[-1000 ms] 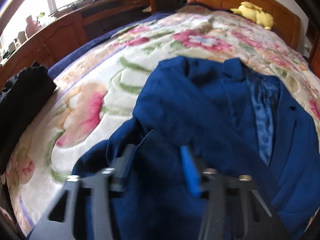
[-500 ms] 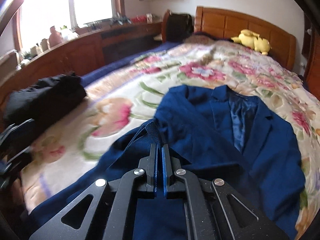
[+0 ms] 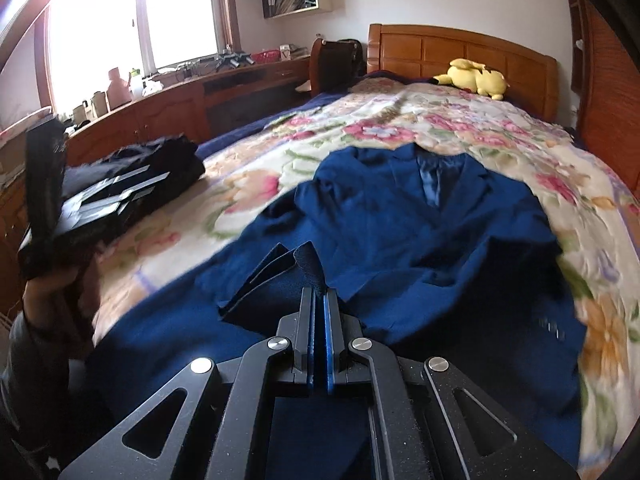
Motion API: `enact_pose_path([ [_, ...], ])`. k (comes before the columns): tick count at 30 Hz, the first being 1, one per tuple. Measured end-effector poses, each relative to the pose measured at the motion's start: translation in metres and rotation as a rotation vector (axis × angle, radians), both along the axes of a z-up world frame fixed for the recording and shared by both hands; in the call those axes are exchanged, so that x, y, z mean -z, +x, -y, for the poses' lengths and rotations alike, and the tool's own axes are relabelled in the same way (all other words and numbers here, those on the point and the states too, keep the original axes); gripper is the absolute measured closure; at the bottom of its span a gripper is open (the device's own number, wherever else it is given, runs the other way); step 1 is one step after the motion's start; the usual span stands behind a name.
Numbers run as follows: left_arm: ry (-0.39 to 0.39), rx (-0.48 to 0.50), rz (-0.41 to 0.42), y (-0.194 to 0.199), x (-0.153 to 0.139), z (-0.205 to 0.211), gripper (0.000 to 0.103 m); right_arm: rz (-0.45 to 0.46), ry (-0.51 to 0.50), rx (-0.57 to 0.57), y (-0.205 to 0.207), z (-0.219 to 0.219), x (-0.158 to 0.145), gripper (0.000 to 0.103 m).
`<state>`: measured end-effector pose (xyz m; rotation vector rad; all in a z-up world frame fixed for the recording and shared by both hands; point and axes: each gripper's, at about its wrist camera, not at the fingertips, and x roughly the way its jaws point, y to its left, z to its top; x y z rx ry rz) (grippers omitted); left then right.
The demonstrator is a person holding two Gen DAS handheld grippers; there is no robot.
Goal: Fold large clothes
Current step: 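Grasp the jacket side with the right gripper and fold it toward the center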
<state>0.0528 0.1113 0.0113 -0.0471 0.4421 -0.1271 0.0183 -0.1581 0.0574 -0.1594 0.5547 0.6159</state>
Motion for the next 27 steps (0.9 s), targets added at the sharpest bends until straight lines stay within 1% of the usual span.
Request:
enact_pose_path([
  [2,0.019,0.018,-0.002,-0.001,0.001,0.01,0.024,-0.014,-0.014,0.009,-0.009,0.003,0.01,0.1],
  [7,0.046,0.065,-0.011,-0.004,0.002,0.028,0.024,-0.055,-0.038,0.028,-0.025,0.008,0.025,0.1],
  [11,0.045,0.11,-0.04,-0.003,0.004,0.041,0.024,-0.062,-0.055,0.062,-0.035,0.009,0.03,0.099],
  [13,0.042,0.135,-0.06,-0.002,0.007,0.049,0.024,-0.055,-0.062,0.089,-0.041,0.01,0.028,0.091],
  [15,0.048,0.151,-0.071,-0.001,0.01,0.057,0.024,-0.039,-0.074,0.108,-0.043,0.012,0.026,0.08],
  [17,0.056,0.166,-0.082,-0.002,0.012,0.065,0.024,-0.02,-0.086,0.145,-0.044,0.015,0.023,0.057],
  [19,0.06,0.184,-0.095,-0.003,0.014,0.071,0.024,-0.005,-0.081,0.171,-0.045,0.019,0.021,0.049],
  [25,0.081,0.238,-0.128,-0.004,0.018,0.094,0.024,0.011,-0.08,0.248,-0.04,0.034,0.026,0.047],
  [26,0.079,0.25,-0.13,-0.006,0.018,0.098,0.026,0.012,-0.08,0.256,-0.039,0.035,0.027,0.047],
  [27,0.078,0.261,-0.135,-0.007,0.019,0.101,0.03,0.012,-0.077,0.261,-0.039,0.038,0.028,0.047],
])
